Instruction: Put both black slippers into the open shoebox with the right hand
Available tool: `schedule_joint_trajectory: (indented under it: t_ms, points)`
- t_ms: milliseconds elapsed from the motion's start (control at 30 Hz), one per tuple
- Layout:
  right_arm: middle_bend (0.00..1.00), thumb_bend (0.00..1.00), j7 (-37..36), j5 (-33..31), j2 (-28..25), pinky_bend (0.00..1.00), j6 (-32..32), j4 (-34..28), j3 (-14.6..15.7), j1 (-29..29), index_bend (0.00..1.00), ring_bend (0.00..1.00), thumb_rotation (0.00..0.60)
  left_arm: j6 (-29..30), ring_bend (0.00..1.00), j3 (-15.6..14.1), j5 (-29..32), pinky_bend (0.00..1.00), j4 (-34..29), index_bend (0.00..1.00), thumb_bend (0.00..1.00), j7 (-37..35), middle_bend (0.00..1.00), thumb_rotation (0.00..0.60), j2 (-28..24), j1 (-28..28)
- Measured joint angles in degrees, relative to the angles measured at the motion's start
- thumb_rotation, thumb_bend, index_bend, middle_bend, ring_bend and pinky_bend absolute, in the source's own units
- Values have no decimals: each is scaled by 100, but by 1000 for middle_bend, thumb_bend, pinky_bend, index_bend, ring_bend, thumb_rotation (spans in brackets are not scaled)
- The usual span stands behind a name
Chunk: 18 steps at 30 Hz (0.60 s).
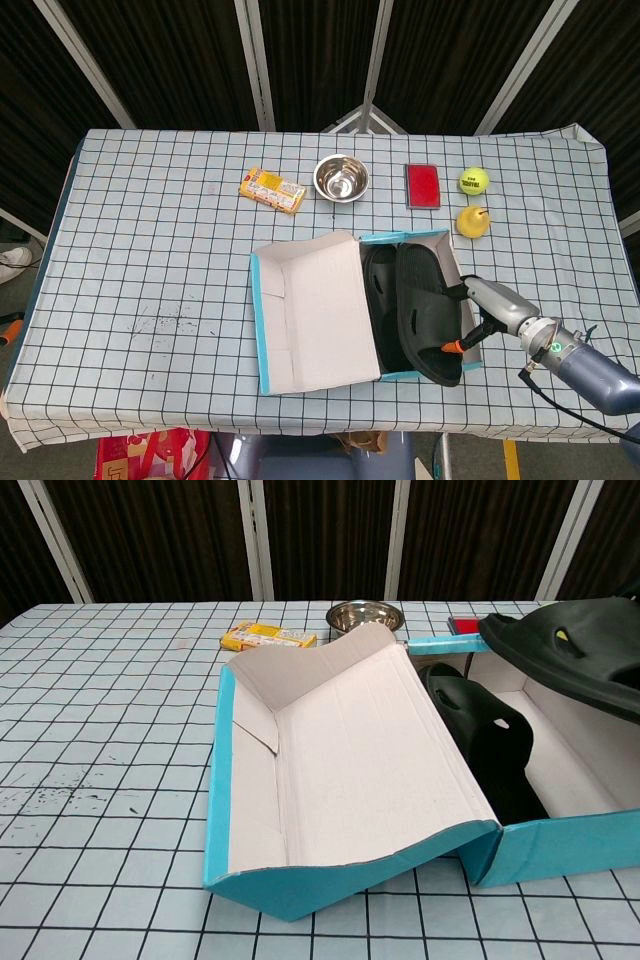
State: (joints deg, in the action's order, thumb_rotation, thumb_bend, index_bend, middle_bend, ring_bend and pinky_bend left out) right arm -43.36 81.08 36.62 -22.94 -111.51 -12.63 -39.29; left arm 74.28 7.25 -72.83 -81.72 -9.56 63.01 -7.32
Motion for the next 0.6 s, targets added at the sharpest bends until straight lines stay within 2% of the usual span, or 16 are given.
schedule_joint_trajectory:
  t_ms: [600]
  points:
    - [666,865,-493,360,849,0,265,1047,201,-340,738,275,600,53,0,17,43,71,-63,23,335,143,0,600,6,11]
